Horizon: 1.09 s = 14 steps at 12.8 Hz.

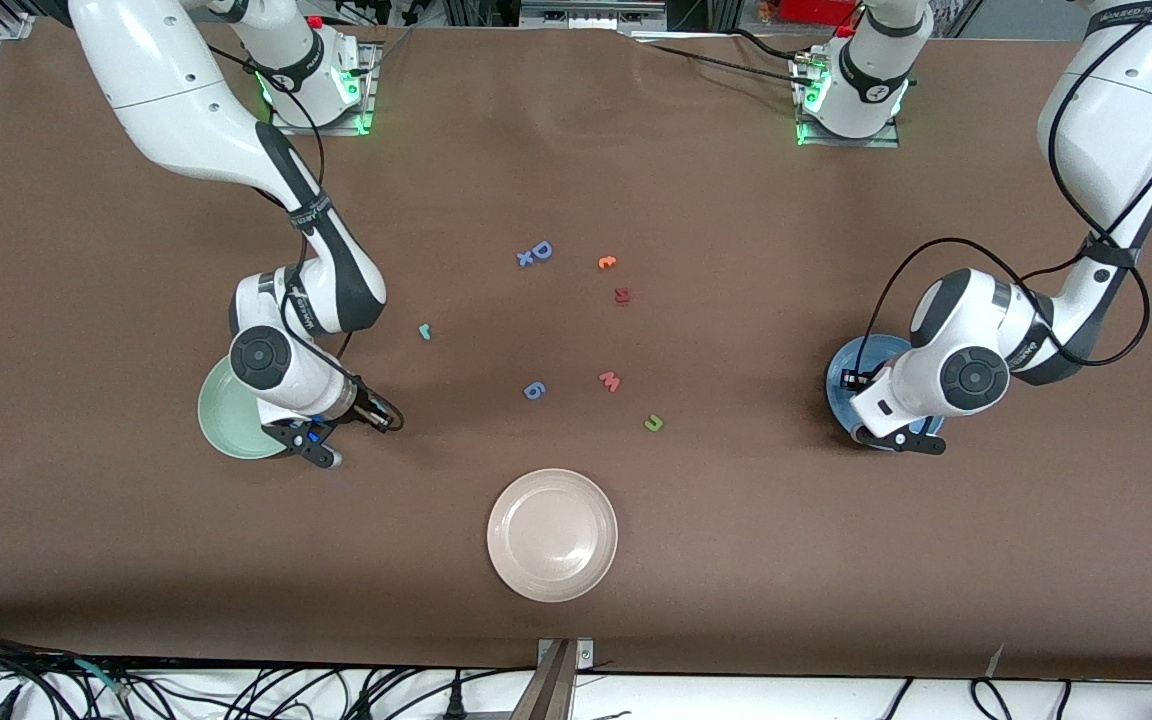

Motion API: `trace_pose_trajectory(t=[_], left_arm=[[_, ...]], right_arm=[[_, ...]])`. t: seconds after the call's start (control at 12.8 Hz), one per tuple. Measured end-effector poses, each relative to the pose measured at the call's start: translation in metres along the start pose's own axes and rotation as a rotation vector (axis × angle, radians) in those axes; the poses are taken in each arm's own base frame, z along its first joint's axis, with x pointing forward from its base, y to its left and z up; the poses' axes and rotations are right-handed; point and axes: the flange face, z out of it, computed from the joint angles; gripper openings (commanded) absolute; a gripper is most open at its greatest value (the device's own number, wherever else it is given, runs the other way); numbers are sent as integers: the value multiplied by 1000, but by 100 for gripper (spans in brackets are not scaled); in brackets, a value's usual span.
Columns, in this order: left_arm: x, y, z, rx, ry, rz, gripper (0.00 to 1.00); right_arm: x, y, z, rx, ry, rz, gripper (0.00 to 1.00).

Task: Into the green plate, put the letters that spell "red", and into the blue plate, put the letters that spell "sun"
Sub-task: 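Drop the u on the blue plate while the right gripper grasps the p, then place the p on the green plate while the left gripper grasps the c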

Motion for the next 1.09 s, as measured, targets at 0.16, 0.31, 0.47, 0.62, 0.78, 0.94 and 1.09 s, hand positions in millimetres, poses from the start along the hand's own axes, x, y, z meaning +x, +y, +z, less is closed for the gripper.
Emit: trace_pose_trajectory(t=[0.16, 0.31, 0.47, 0.62, 0.78, 0.94, 1.09], left_arm=[[1, 14, -18, -2, 26, 22, 100], [-4, 52, -50, -7, 57, 63, 100], [-13, 102, -81, -18, 93, 69, 100], [-21, 140, -93, -20, 108, 18, 100], [-25, 178, -100, -22, 125, -37, 100], [-27, 219, -105, -33, 139, -89, 100], [-17, 252, -103, -42, 155, -92, 100]], right_arm=[[0, 0, 0, 0, 0, 0, 13], [0, 0, -1, -1, 0, 0, 13], [3, 0, -10, -11, -7, 1, 13], [9, 2, -34, -33, -22, -2, 13], [23, 14, -68, -46, -31, -23, 13], [43, 42, -93, -54, -43, -74, 13], [65, 79, -104, -60, -62, -121, 13]])
